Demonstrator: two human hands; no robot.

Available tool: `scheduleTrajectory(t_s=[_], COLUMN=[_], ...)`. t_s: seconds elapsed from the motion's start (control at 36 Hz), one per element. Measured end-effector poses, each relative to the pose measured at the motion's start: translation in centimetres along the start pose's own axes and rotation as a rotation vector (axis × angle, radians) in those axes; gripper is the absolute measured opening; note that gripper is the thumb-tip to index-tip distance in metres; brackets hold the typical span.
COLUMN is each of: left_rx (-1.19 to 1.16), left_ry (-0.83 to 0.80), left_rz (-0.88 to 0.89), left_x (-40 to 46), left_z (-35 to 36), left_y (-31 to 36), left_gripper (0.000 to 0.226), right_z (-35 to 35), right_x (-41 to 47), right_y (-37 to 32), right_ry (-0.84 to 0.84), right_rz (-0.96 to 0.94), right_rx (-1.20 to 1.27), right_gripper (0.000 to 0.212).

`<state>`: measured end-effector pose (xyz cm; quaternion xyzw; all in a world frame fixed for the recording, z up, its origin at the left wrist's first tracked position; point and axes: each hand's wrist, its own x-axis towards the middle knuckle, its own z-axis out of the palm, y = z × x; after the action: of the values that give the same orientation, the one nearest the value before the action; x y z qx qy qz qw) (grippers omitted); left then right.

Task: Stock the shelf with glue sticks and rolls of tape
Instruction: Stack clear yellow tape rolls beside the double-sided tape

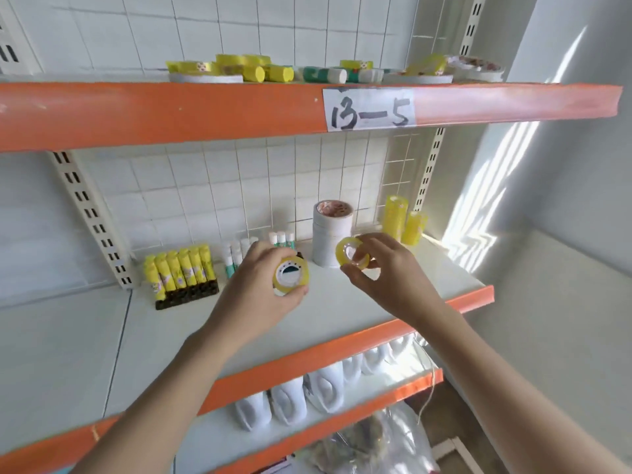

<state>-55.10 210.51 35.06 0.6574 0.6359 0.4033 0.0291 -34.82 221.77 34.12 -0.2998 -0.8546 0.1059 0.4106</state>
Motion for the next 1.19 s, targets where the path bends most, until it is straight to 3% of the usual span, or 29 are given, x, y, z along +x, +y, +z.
scheduleTrajectory(t_s=[0.11,0.39,0.94,1.19], left_rx=[-0.040,-0.169,-0.023,0.050], left_ry=[-0.058,-0.103,-0.128,-0.228], left_rz=[0.002,0.003,-0.163,-0.183], left_x=[0.5,1.3,5.5,8.7], left_z=[1.7,6.9,21.6,27.4], left_y=[-2.2,-3.4,-0.5,1.6], left_gripper=[0.050,0.055,0.046,0.044], right_z=[1.6,4.0,1.8,0.5], right_x=[-0.8,-3.5,-5.2,-5.2], right_y=[0.0,3.0,19.0,25.3], right_ry=[-0.005,-0.056,-0.224,-0.249], right_rz=[0.090,0.317,0.319,0.417], right_rx=[-0.054,-0.180,-0.213,-0.213], right_gripper=[0.018,0.019,0.018,0.017])
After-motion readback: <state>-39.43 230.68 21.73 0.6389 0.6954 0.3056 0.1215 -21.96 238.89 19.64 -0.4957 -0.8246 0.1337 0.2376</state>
